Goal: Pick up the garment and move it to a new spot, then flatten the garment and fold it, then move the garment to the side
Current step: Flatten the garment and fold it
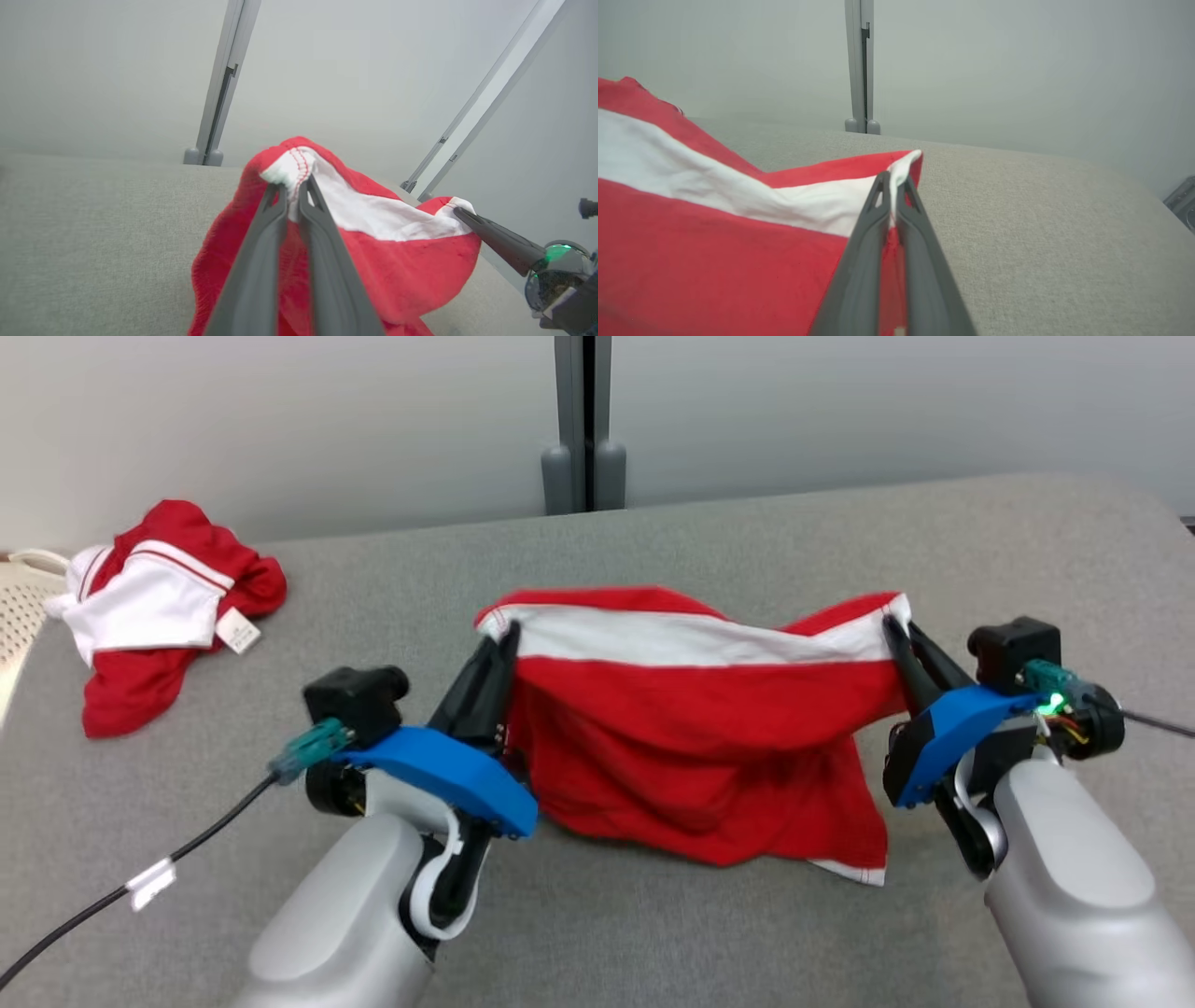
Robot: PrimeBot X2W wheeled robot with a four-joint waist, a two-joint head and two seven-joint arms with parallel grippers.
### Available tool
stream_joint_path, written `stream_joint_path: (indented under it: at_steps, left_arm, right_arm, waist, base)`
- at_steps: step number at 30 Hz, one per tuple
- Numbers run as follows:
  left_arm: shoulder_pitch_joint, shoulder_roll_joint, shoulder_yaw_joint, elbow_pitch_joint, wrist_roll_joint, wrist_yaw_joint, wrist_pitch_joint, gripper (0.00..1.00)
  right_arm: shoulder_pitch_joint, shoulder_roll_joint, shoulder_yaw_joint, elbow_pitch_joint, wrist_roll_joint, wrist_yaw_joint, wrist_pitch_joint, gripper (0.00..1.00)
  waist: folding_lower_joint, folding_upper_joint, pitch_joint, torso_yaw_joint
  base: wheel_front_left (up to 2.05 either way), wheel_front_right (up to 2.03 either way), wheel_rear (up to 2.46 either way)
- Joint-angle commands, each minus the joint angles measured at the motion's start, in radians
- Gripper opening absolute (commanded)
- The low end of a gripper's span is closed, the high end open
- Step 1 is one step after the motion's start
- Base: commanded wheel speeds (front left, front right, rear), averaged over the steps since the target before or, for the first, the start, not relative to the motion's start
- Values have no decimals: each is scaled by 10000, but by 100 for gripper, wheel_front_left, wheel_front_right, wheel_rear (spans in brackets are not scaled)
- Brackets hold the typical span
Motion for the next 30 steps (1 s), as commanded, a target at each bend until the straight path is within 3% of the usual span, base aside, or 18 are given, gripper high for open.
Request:
stream_joint_path:
  at_steps: [1,6,11,18,24,30]
  left_arm:
    - [196,164,250,-490,-309,21,56,0]
    - [301,963,695,-2198,-544,297,540,0]
    - [-62,1895,1024,-4256,-393,822,1313,0]
    - [-592,2770,1114,-6229,-422,1345,2733,0]
    - [-1026,3106,919,-6063,-383,1410,3642,0]
    - [-2475,3140,627,-4698,72,1058,4207,0]
  right_arm:
    - [341,-210,205,-664,372,1,108,0]
    - [1060,-708,486,-3130,1264,1,832,0]
    - [1814,-1131,47,-6076,1596,1,1864,0]
    - [2680,-1011,-797,-9367,1418,1,3332,0]
    - [2854,-674,-1042,-9956,1532,1,4067,0]
    - [1361,-476,-863,-8795,1525,1,4108,0]
  waist:
    - [1,0,-518,-265]
    - [1,0,-1263,-409]
    - [1,0,-1599,-492]
    - [1,0,-1612,-567]
    - [1,0,-1203,-594]
    - [1,0,118,-746]
  base:
    - [0,0,0]
    - [0,0,0]
    - [0,0,0]
    - [0,0,0]
    - [0,0,0]
    - [0,0,0]
